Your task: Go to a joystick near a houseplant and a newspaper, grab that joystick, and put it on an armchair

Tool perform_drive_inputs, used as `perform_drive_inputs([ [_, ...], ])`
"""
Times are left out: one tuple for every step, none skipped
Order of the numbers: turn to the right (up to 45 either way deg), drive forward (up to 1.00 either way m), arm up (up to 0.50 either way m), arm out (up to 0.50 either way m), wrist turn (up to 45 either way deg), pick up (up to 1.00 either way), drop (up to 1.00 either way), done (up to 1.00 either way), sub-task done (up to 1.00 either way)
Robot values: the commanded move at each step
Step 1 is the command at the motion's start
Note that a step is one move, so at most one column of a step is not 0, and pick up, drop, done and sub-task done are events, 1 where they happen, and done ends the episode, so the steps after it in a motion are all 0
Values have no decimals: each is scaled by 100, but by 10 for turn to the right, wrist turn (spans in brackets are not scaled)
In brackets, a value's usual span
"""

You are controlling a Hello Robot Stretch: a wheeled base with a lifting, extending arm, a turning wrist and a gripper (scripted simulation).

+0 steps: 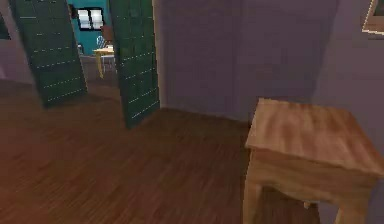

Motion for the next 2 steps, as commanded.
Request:
perform_drive_inputs([
  [-450, 0, 0, 0, 0, 0, 0, 0, 0],
  [-120, 0, 0, 0, 0, 0, 0, 0, 0],
])
